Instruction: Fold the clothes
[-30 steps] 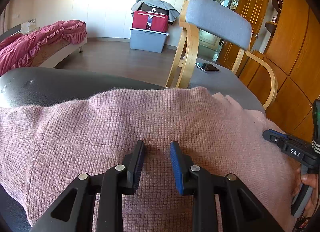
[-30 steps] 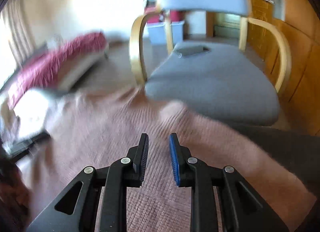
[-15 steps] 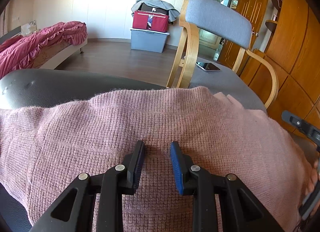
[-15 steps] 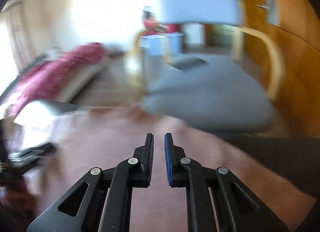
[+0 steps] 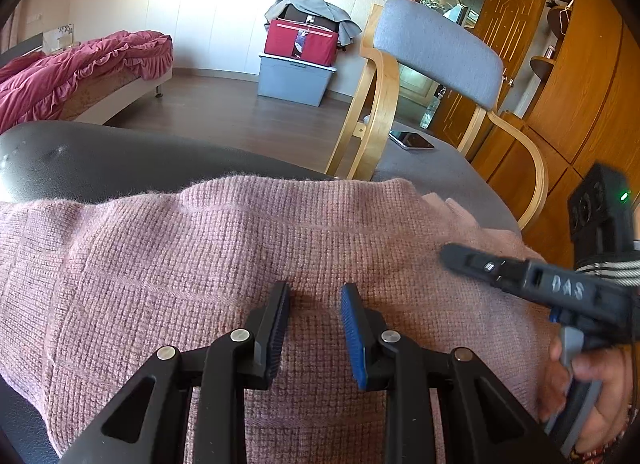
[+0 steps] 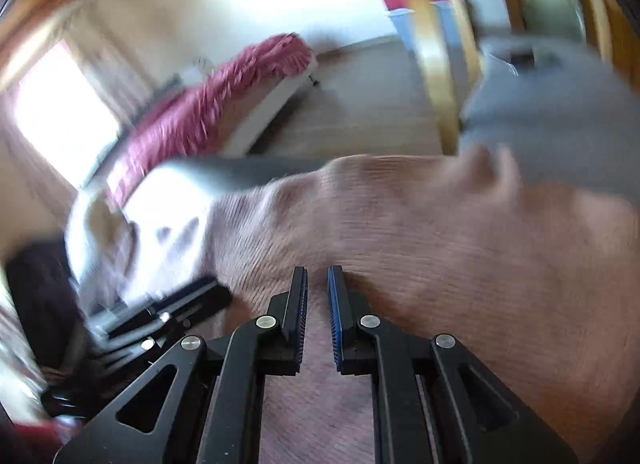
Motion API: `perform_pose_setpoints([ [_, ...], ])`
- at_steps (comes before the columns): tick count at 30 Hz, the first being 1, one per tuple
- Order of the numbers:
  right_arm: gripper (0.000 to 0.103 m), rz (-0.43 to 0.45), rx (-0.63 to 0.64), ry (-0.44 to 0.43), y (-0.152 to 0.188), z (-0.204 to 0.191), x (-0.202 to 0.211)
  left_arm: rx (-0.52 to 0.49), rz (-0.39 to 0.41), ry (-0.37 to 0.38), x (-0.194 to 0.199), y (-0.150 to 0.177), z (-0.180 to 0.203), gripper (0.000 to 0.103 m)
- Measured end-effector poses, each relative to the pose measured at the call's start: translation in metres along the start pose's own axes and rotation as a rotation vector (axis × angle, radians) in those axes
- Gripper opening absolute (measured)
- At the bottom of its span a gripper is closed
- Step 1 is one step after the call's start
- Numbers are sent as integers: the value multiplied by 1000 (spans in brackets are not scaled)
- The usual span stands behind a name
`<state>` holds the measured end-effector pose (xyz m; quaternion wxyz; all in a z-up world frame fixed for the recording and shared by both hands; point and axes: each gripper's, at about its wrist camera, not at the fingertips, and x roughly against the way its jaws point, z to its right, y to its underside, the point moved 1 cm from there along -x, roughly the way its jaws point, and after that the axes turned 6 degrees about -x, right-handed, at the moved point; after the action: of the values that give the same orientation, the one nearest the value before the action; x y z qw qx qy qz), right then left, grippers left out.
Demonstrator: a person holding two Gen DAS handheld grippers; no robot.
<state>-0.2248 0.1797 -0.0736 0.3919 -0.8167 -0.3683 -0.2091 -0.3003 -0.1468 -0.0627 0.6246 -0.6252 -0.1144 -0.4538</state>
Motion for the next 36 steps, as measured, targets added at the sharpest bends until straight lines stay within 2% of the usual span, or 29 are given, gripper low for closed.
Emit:
perform_pose_setpoints([
  [1, 0, 16, -74, -34, -4, 22, 9, 1, 0, 1, 0, 0, -1, 26],
  [2, 0, 26, -151, -77, -9, 37, 9, 1, 0, 3, 1, 0, -1, 26],
  [3, 0, 52, -221, -77, -10, 52, 15, 1, 0, 3, 1, 0, -2, 26],
  [4, 0, 81, -230, -36, -15, 50, 15, 1, 0, 3, 1, 0, -3, 26],
  [6, 0, 154, -136, 159, -16, 41, 28, -3, -1, -2, 1, 0, -3, 26],
  [7, 5, 183, -87, 262, -14, 33, 37, -5, 0, -4, 1, 1, -2, 26],
  [8, 5, 204, -49, 311, -12, 24, 44, -5, -1, -5, 1, 1, -3, 26],
  [10, 5, 208, 12, 288, -5, 13, 56, -6, -1, -5, 1, 1, -2, 26],
  [11, 5, 186, 32, 239, 0, 3, 53, -6, -1, -6, 1, 0, -2, 26],
  [13, 5, 69, 55, 42, 14, -7, 41, -5, -1, -5, 1, 0, -2, 26],
  [14, 5, 19, 62, -18, 18, -23, 15, -5, -1, -5, 1, 1, -3, 26],
  [16, 6, -113, 80, -49, 30, -27, -16, -2, 0, -1, 1, 0, -3, 26],
  [19, 4, -147, 38, -94, 36, -1, 8, 3, 0, 4, 1, 0, -4, 26],
  [25, 1, 0, -104, 32, 28, 67, 76, 5, 1, 7, 2, 1, -5, 26],
  [27, 1, 60, -114, 126, 21, 67, 83, 5, 2, 7, 2, 1, -6, 26],
  [28, 6, 85, -104, 170, 23, 65, 89, 5, 3, 4, 2, 1, -6, 26],
  [29, 6, 106, -91, 206, 25, 63, 95, 4, 4, 0, 3, 1, -7, 26],
  [30, 8, 113, -58, 206, 26, 51, 97, 4, 5, -4, 4, 1, -8, 26],
  [32, 9, 102, 12, 146, 26, 22, 96, 3, 8, -19, 5, 1, -9, 26],
  [34, 9, 14, 80, -46, 33, -25, 63, 20, 11, -56, 7, 0, -15, 26],
  [36, 10, -84, 169, -174, 49, -46, 55, 56, 12, -111, 10, -1, -29, 26],
])
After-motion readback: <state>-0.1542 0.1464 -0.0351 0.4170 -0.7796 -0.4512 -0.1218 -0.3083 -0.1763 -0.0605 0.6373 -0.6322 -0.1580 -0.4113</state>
